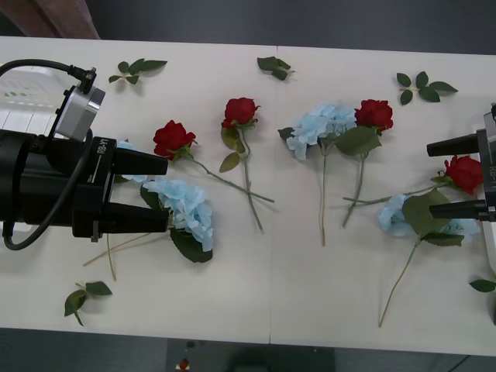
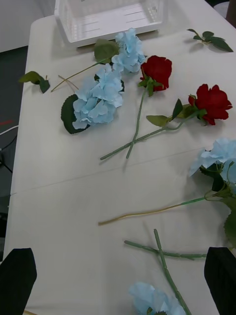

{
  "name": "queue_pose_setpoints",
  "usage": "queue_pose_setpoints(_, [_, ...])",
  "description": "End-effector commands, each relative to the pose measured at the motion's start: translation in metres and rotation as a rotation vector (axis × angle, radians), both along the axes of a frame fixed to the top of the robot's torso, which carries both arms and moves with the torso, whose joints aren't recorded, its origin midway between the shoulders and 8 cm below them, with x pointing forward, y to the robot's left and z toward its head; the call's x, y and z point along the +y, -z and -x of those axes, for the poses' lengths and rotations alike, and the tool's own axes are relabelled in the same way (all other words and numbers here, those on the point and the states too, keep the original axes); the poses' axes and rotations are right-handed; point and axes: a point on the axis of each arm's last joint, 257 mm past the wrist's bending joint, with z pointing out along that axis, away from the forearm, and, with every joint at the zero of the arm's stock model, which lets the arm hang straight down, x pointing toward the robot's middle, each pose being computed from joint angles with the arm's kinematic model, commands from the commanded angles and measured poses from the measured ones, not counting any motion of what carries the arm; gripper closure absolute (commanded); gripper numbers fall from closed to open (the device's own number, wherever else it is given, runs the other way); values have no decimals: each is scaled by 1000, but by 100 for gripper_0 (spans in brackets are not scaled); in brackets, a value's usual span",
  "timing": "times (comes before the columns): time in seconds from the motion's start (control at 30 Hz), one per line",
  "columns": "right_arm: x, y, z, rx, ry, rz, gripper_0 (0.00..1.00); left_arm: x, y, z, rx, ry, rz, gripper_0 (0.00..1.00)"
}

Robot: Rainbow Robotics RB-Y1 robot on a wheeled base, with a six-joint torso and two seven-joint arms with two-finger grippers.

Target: Put the red flowers into the right box and the blue flowers into the left box

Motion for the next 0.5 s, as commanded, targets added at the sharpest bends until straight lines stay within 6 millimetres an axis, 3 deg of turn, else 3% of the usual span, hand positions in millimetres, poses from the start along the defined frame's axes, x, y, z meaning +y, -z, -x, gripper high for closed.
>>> queue_pose_setpoints(0.03, [11, -17, -7, -32, -22, -17, 0, -3, -6, 6, -2, 17, 2, 0])
queue_pose_setpoints(0.1, [8, -24, -14, -56, -14, 4, 0, -4, -25, 4, 65, 3, 83, 0])
queue_pose_setpoints(0.3, [-8, -26, -29, -82, 43, 72, 0, 17, -40, -15, 185, -110, 78, 0])
queue_pose_setpoints(0.43, [-21, -21, -42, -92, 95, 132, 0, 31, -43, -28, 267, -208, 54, 0])
queue_pose_setpoints(0.5, [-29, -18, -48, -14, 191, 122, 0, 41, -41, -35, 335, -276, 46, 0])
